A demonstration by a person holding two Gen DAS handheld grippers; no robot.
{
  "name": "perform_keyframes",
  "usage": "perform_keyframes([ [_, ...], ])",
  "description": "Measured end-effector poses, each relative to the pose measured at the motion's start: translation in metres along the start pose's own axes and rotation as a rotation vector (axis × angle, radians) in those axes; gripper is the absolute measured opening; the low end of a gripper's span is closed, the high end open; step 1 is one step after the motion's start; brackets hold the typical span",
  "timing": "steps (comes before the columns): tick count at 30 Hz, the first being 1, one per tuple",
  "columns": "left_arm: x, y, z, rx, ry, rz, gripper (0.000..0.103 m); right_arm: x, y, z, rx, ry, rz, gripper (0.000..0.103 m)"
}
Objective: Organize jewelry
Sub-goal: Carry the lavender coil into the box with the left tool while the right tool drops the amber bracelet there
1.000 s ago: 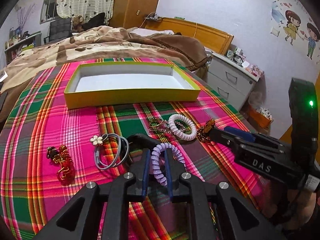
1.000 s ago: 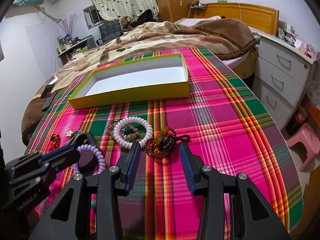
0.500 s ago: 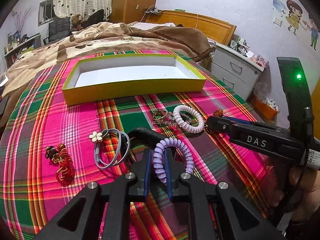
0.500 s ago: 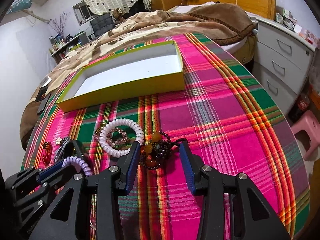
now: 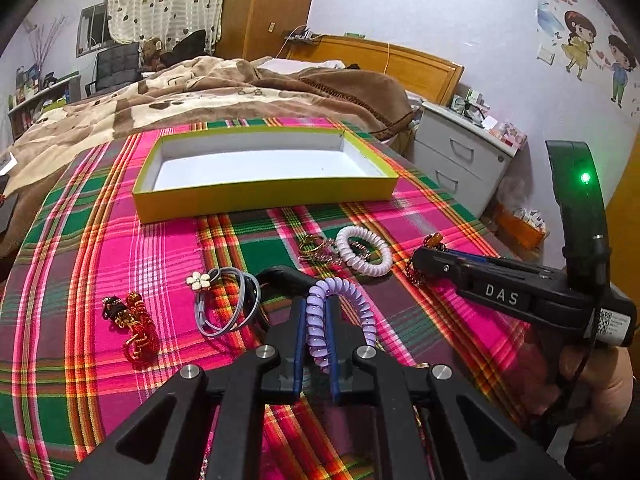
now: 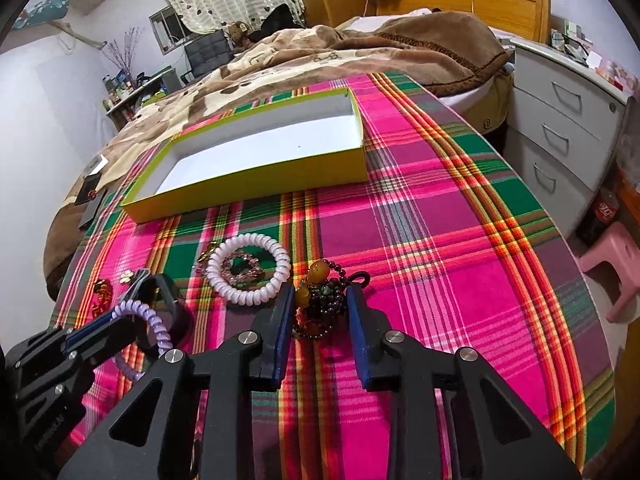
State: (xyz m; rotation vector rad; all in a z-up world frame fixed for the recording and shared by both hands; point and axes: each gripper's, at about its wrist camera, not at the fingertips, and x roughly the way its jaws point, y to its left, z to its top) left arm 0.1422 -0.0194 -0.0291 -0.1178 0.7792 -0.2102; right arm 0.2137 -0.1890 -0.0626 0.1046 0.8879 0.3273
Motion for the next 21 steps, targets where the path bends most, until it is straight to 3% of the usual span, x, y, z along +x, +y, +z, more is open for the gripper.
perform_keyframes([
  [11,-0.017,0.003,0.023,0.009,-0.054,-0.011,0.009,-0.026,0.011,0.015,-0.045,-0.060,0.039,0.027],
  [21,-0.007,0.043,0.085,0.001,-0.114,0.037,0.009,-0.012,0.039,0.068,-0.152,-0.108,0.072,0.027],
])
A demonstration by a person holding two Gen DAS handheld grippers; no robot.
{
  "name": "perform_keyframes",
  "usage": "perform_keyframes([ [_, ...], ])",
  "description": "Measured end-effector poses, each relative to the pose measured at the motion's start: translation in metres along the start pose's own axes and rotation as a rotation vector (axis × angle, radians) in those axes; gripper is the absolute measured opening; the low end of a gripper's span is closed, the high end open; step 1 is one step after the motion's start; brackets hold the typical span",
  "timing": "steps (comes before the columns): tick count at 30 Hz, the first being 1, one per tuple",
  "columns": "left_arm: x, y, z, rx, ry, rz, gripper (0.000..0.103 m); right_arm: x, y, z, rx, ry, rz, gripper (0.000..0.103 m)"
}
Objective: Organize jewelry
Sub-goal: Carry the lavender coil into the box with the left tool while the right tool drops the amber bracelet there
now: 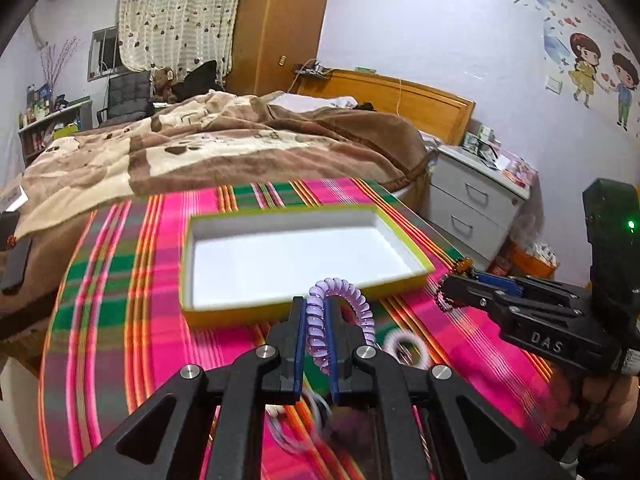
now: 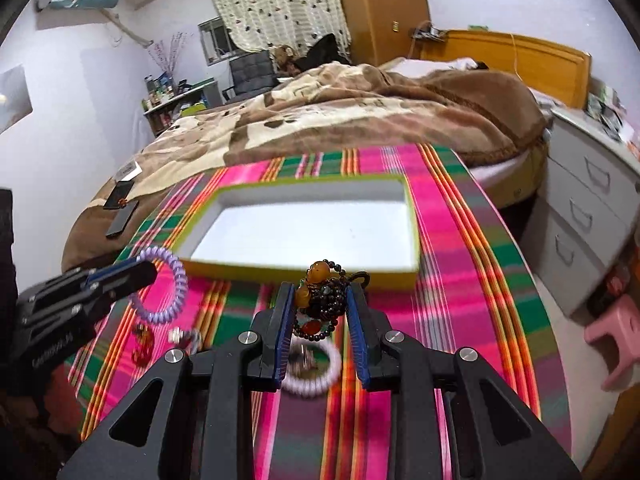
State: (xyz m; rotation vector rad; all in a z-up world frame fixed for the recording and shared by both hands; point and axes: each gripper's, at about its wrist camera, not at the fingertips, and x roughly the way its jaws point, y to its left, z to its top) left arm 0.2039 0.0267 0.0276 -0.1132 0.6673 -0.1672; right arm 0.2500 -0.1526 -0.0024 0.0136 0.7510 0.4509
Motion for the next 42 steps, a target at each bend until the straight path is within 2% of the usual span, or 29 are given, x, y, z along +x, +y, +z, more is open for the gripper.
perform_keyframes([
  [8,0.053,0.042,0.041,-0.023,0.029,0.047,0.009,0.053,-0.010,0.045,-0.020,0.034,-0.004,0.027],
  [16,0.115,0.074,0.056,-0.037,0.107,0.111,0.009,0.111,-0.024,0.071,-0.026,0.098,-0.022,0.027],
  [22,0.142,0.094,0.058,-0.057,0.143,0.144,0.009,0.148,-0.032,0.075,-0.031,0.150,-0.045,0.027],
  [36,0.169,0.105,0.058,-0.073,0.184,0.172,0.009,0.169,-0.042,0.079,-0.040,0.186,-0.063,0.028],
  [39,0.166,0.104,0.059,-0.066,0.172,0.193,0.009,0.162,-0.042,0.080,-0.041,0.168,-0.056,0.036],
  [42,0.160,0.104,0.058,-0.078,0.159,0.183,0.009,0.153,-0.039,0.080,-0.042,0.149,-0.048,0.037],
])
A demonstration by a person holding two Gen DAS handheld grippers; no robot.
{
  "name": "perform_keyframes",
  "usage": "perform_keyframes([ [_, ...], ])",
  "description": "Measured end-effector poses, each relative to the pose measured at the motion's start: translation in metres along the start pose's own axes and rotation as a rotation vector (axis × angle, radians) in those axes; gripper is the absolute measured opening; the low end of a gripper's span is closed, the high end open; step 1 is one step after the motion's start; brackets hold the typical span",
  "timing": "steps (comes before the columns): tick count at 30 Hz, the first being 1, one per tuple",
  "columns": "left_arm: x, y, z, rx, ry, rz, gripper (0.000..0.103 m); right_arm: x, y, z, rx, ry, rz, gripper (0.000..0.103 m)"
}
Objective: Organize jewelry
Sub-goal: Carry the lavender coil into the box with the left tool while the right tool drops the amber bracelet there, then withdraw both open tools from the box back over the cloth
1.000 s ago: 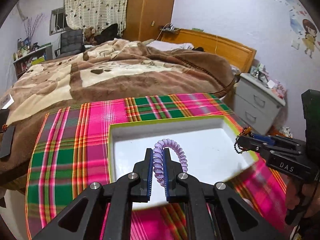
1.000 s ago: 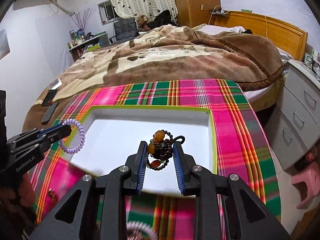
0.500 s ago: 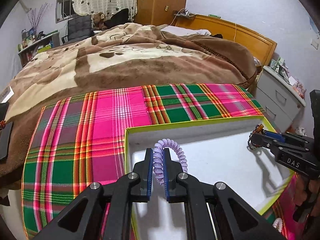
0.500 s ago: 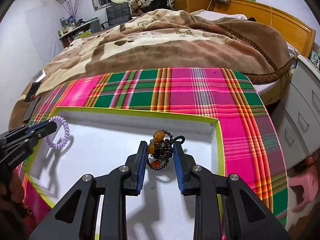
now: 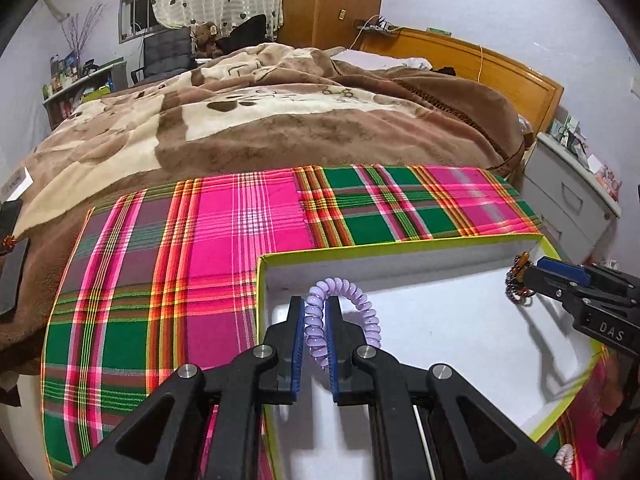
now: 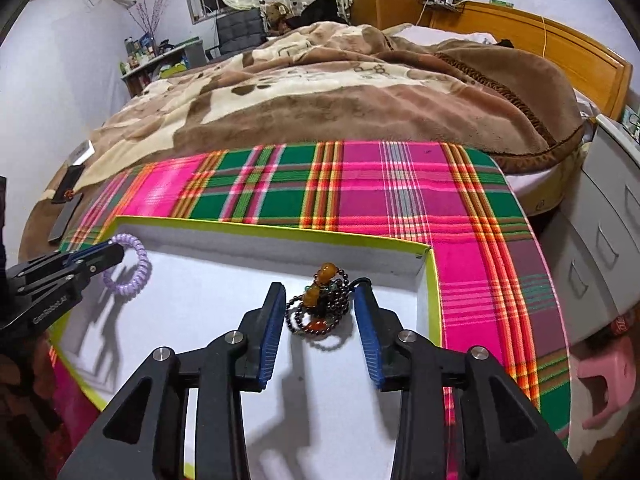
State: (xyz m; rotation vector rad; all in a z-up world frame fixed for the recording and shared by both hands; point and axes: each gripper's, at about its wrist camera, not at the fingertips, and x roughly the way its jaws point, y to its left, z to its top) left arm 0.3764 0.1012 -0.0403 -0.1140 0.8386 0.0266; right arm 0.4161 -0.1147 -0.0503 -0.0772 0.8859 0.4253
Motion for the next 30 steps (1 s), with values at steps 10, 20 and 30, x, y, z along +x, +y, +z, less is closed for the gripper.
perform_keyframes([
  [10,-0.029,-0.007,-0.004,0.029,-0.047,0.000,0.015,-0.039,0.015,-0.017,-0.023,-0.062,0.016,0.038],
  [20,-0.068,-0.008,-0.023,0.016,-0.089,-0.007,0.015,-0.088,0.021,-0.048,-0.015,-0.128,0.042,0.038],
  [30,-0.162,-0.028,-0.081,0.010,-0.225,-0.039,0.015,-0.154,0.038,-0.110,-0.014,-0.213,0.062,0.038],
])
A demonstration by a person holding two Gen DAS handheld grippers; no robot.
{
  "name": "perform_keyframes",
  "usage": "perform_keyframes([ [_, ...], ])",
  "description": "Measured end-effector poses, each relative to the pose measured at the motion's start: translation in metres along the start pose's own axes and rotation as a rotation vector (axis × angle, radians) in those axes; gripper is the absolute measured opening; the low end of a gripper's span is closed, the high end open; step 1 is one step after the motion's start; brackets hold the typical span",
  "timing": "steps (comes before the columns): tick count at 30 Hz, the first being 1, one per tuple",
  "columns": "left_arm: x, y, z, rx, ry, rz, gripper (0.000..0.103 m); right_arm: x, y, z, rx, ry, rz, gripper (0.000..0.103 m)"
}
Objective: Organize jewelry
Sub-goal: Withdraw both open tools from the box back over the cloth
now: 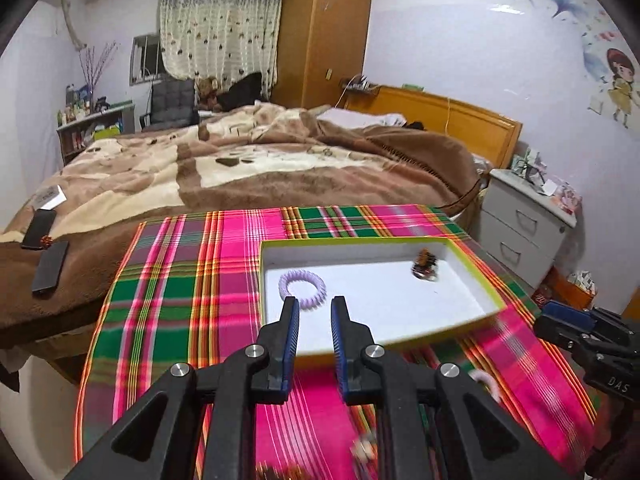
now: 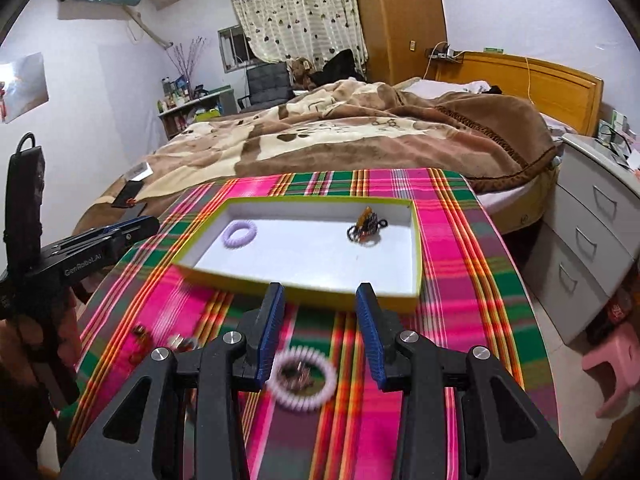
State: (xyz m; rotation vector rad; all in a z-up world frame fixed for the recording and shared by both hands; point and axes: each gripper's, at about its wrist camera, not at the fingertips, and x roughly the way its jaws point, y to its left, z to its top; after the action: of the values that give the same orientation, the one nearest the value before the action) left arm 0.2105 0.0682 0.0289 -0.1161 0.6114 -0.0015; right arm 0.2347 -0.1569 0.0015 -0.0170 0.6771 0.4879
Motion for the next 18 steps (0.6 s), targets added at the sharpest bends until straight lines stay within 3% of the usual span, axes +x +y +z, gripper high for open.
perform_keyframes([
  [8,-0.059,-0.020,-0.042,0.027,-0.039,-0.004,0.015,-0.039,0.016,-0.039,0.007,-0.015,-0.007,0.038],
  [18,-0.096,-0.030,-0.091,0.031,-0.021,-0.013,0.015,-0.072,0.039,-0.083,-0.005,0.002,0.001,0.038],
])
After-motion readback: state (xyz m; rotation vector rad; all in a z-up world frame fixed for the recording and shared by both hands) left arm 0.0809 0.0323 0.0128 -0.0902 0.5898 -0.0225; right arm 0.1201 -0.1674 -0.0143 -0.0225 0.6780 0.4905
